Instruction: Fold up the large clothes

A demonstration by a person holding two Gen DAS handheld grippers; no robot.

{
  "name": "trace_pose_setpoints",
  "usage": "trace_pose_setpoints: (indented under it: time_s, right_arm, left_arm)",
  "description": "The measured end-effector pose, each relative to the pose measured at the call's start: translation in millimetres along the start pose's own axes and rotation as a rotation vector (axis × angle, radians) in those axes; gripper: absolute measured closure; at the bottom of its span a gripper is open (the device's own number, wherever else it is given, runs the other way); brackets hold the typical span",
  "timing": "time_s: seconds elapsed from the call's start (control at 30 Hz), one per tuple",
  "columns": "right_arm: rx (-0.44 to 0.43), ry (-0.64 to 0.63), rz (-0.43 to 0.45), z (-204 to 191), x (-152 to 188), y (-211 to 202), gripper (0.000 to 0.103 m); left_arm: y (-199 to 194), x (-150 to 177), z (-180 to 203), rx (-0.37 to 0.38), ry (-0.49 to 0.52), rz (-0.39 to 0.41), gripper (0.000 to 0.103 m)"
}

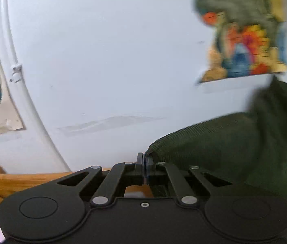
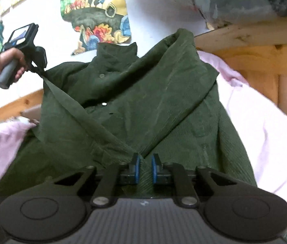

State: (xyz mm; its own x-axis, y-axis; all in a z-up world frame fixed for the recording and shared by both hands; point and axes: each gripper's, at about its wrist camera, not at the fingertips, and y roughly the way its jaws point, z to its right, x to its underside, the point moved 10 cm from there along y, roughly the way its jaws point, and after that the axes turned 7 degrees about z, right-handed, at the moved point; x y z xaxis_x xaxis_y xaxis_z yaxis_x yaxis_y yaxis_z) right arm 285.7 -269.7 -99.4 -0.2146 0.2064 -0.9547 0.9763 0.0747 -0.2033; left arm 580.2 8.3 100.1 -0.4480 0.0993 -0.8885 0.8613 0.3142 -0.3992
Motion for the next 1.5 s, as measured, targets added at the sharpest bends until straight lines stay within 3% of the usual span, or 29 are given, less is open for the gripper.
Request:
trace_pose_setpoints:
  time_s: [0.07, 0.13, 0.2, 0.27, 0.3, 0.4, 0.5, 0.57, 0.67, 0.73, 0.83, 0.87, 0.9, 0.93, 1.03, 1.1, 1.23, 1.3, 1.33, 1.4, 1.43, 1.5]
  right_arm:
    - [0.003, 0.037, -0.003, 7, 0, 0, 0.089]
    - [-0.002, 0.088, -0.005, 15, 1, -1, 0.082]
    - [-0.006, 0.123, -0.004, 19, 1, -3, 0.073]
    - [-0.001, 0.140, 0.000, 21, 0, -5, 0.057]
    - [-0.004, 0.146, 0.004, 22, -1, -6, 0.055]
    - [-0.013, 0.155, 0.010, 22, -3, -9, 0.038]
    - [-0.019, 0.167, 0.004, 21, -3, -8, 0.029]
    - [-0.024, 0.168, -0.011, 19, -1, -6, 0.029]
    - [-0.026, 0.153, -0.021, 15, 3, -5, 0.029]
    - [-0.029, 0.145, -0.026, 12, 4, -5, 0.031]
    - [-0.016, 0.128, -0.041, 9, 8, -3, 0.041]
    - [-0.005, 0.123, -0.041, 9, 9, -3, 0.046]
    - [-0.001, 0.121, -0.044, 8, 9, -2, 0.048]
    - [0.001, 0.124, -0.045, 8, 10, -2, 0.051]
    - [0.001, 0.122, -0.042, 6, 9, -3, 0.062]
    - [-0.017, 0.130, -0.019, 3, 4, -8, 0.080]
    - [0.036, 0.099, 0.023, 1, -12, -18, 0.080]
    - [0.044, 0.090, -0.043, 2, -3, -10, 0.080]
    - [0.043, 0.112, -0.071, 5, 4, -6, 0.080]
    - [0.043, 0.125, -0.076, 7, 9, -5, 0.076]
    - [0.044, 0.107, -0.068, 4, 7, -5, 0.070]
    - [0.051, 0.076, -0.037, 0, 2, -9, 0.046]
  left_arm:
    - [14, -1, 7, 0.028, -0.023, -0.017, 0.101]
    - [20, 1, 20, 0.080, -0.025, -0.031, 0.086]
    - [14, 1, 31, 0.164, -0.030, -0.014, 0.054]
    - [-2, 3, 38, 0.231, -0.015, 0.042, 0.038]
    - [-13, 5, 40, 0.256, -0.002, 0.075, 0.031]
    - [-47, 21, 33, 0.345, 0.005, 0.146, 0.023]
    - [-60, 55, 17, 0.391, -0.018, 0.113, 0.020]
    - [-50, 86, 6, 0.385, 0.005, 0.055, 0.021]
    - [-22, 125, -2, 0.344, 0.059, -0.074, 0.047]
    - [-7, 145, -1, 0.371, 0.049, -0.150, 0.053]
    - [6, 165, 3, 0.393, 0.030, -0.203, 0.053]
    - [7, 171, 4, 0.395, 0.029, -0.213, 0.061]
    - [8, 176, 3, 0.382, 0.036, -0.220, 0.083]
    - [9, 182, 0, 0.360, 0.048, -0.236, 0.089]
    - [3, 188, -6, 0.366, 0.032, -0.227, 0.092]
    - [-1, 184, -11, 0.357, 0.024, -0.211, 0.094]
    - [-11, 172, -30, 0.314, -0.057, -0.171, 0.096]
    - [-13, 169, -38, 0.289, -0.065, -0.151, 0.103]
    - [-10, 172, -48, 0.217, -0.055, -0.154, 0.103]
    - [1, 182, -69, 0.146, -0.096, -0.217, 0.103]
    - [7, 189, -77, 0.131, -0.118, -0.254, 0.103]
    - [6, 192, -86, 0.150, -0.177, -0.258, 0.103]
